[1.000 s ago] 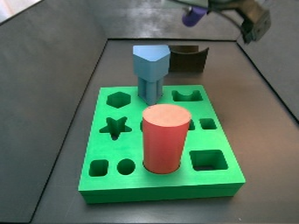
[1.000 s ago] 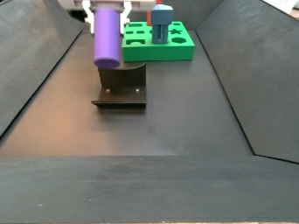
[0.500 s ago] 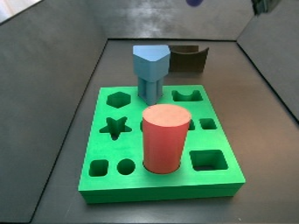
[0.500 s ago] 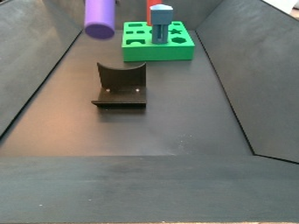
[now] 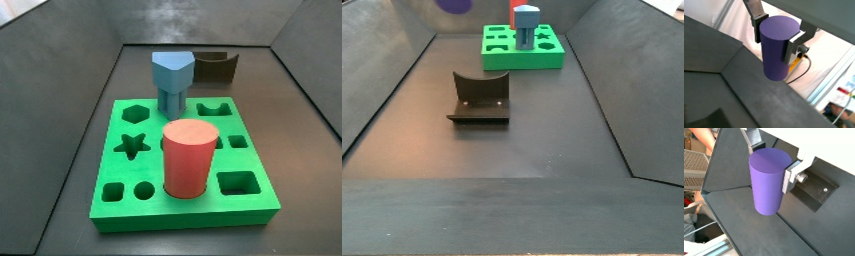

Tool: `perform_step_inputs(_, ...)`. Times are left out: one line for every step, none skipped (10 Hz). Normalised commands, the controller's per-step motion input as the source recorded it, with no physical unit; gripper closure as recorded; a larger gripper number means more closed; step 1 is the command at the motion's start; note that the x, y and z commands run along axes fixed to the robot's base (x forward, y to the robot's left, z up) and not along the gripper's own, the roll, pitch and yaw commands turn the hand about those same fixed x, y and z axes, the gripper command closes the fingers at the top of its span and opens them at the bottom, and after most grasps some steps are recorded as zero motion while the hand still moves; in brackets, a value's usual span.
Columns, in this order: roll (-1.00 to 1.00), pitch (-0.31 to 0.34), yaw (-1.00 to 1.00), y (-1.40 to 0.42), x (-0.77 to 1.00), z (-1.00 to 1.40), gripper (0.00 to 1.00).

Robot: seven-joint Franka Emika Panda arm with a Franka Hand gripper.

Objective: Pick up the round object. Move up. Place the round object on the fixture. Regrasp the round object. Move to above the board. Insert the round object.
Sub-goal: Move to above the board.

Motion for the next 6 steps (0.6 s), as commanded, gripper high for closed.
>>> perform_step_inputs(-1.0,0.017,-0.12,-1.0,-0.54,0.29,1.0)
perform_step_inputs(-1.0,0.008,-0.11,-1.0,-0.57,0.3,1.0)
perform_step_inputs(-1.0,0.005,-0.11,-1.0,-0.58,0.28,1.0)
perform_step_inputs(-1.0,0.011,-0.12,-1.0,-0.59,0.29,1.0)
perform_step_inputs(-1.0,0.014,-0.12,-1.0,-0.6,0.3,1.0)
perform_step_inputs(-1.0,0.017,-0.12,-1.0,-0.62,0.3,1.0)
